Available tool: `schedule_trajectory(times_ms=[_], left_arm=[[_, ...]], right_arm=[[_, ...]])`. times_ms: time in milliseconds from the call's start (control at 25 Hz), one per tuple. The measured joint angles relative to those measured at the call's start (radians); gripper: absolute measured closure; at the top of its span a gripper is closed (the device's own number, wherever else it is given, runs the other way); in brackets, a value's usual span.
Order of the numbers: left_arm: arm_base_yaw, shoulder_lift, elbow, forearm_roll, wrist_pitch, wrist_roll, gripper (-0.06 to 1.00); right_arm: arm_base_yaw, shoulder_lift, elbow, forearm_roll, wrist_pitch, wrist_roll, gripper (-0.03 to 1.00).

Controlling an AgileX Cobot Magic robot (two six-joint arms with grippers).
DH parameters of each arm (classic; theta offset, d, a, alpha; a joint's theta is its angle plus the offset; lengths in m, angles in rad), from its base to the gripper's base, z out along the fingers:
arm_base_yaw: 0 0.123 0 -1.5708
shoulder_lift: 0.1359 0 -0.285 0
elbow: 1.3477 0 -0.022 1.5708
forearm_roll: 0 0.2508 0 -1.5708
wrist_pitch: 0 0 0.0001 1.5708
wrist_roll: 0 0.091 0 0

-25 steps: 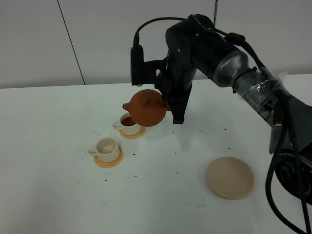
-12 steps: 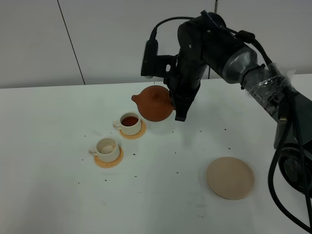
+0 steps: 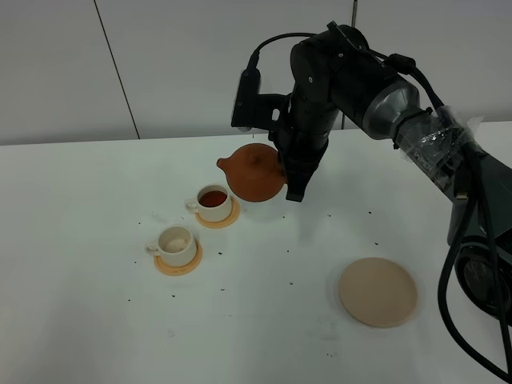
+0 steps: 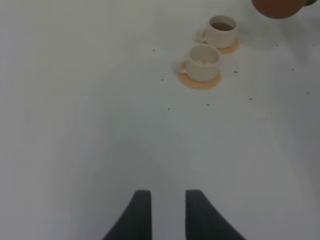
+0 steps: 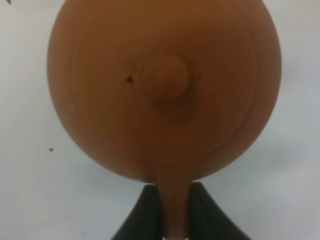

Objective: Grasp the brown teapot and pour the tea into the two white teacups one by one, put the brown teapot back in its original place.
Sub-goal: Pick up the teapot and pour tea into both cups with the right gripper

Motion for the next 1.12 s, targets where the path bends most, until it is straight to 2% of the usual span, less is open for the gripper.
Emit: schedule_trajectory(times_ms=[240, 560, 880, 1120], left_arm=[[0.000, 0.000, 0.000, 0.000, 0.000, 0.000, 0.70], [0.000, 0.000, 0.000, 0.000, 0.000, 0.000, 0.70], [0.000, 0.000, 0.000, 0.000, 0.000, 0.000, 0.70], [0.000, 0.000, 0.000, 0.000, 0.000, 0.000, 0.70]], right_arm=[[0.012, 0.000, 0.000, 0.029, 0.000, 0.020, 0.87], [0.094, -0.032, 0.002, 0.029, 0.000, 0.057, 0.87], [0.118, -0.141, 0.226, 0.006, -0.002, 0.115, 0.87], [0.140, -0.155, 0.261, 0.006, -0.001, 0.138, 0.87]])
